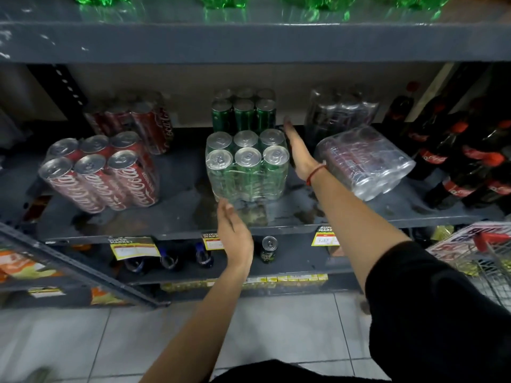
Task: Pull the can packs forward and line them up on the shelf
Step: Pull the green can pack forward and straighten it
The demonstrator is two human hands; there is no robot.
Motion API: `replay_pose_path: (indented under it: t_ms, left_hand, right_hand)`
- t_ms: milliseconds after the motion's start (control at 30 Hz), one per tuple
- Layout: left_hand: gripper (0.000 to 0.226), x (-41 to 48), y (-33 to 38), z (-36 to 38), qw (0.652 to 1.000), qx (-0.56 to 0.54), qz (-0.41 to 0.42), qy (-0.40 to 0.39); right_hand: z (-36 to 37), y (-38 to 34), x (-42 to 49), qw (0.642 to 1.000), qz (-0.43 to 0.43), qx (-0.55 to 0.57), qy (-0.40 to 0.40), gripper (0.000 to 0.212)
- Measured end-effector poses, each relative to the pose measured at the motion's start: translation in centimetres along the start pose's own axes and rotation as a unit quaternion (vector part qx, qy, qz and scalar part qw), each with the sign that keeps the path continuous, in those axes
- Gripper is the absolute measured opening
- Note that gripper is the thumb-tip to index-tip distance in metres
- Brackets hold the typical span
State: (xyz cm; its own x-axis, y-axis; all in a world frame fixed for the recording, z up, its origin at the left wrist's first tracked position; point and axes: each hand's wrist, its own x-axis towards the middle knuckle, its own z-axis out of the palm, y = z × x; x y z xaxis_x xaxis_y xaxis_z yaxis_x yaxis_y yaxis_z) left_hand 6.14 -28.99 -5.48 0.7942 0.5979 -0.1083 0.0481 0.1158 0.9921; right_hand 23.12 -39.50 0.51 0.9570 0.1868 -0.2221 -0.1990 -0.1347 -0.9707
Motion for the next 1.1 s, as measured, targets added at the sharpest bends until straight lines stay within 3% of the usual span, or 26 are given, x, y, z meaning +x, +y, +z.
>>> replay_pose_path:
  t_ms: [100, 200, 233, 333, 433, 533, 633, 767, 867, 1000, 1100]
  left_hand:
    - [0.053, 0.3, 1.2, 0.9, 0.998, 0.031, -0.026, -0.050]
    - [0.059, 2.0, 2.6, 1.4, 0.995, 0.004, -0.076, -0.062]
    - [0.064, 2.8, 2.9, 1.4, 0.993, -0.018, -0.096, -0.063]
    - [0.086, 5.8, 3.5, 1.3, 0.983, -0.079, -0.148, -0.071]
    - [0.061, 7.9, 5.6, 1.4, 0.967, -0.135, -0.185, -0.113]
    - [0.057, 10.8, 6.9, 0.5, 0.965, -0.118, -0.195, -0.129]
    - [0.045, 12.7, 6.5, -0.9, 0.982, -0.042, -0.182, -0.040]
    - [0.035, 9.0, 4.3, -1.8, 0.988, -0.082, -0.106, 0.081]
    - [0.031, 3.6, 1.9, -1.6, 0.993, -0.053, -0.053, 0.092]
    - [0.061, 0.4, 1.5, 0.4, 0.998, -0.012, -0.023, -0.049]
    - [0.082, 3.4, 1.6, 0.4, 0.995, -0.002, -0.058, -0.081]
  right_hand:
    - [0.4, -0.7, -0.5, 0.999, -0.027, -0.011, 0.034, 0.081]
    - [1.1, 0.7, -1.8, 0.995, -0.037, 0.032, 0.089, 0.092]
    - [1.6, 1.6, -2.4, 0.991, -0.044, 0.049, 0.119, 0.086]
    - [4.4, 3.5, -5.6, 0.965, -0.106, 0.107, 0.216, 0.037]
    - [7.9, 4.5, -9.7, 0.940, -0.156, 0.087, 0.291, 0.038]
    - [10.4, 5.7, -12.4, 0.936, -0.176, 0.069, 0.295, 0.030]
    - [10.1, 5.5, -12.3, 0.931, -0.176, 0.082, 0.308, 0.019]
    - [6.2, 3.1, -7.3, 0.925, -0.150, 0.064, 0.344, 0.030]
    - [3.0, 1.3, -3.0, 0.953, -0.103, 0.020, 0.283, 0.050]
    - [1.6, 2.7, -0.1, 0.994, 0.006, 0.006, 0.106, 0.092]
    - [2.8, 3.4, -2.7, 0.989, -0.011, 0.019, 0.147, 0.077]
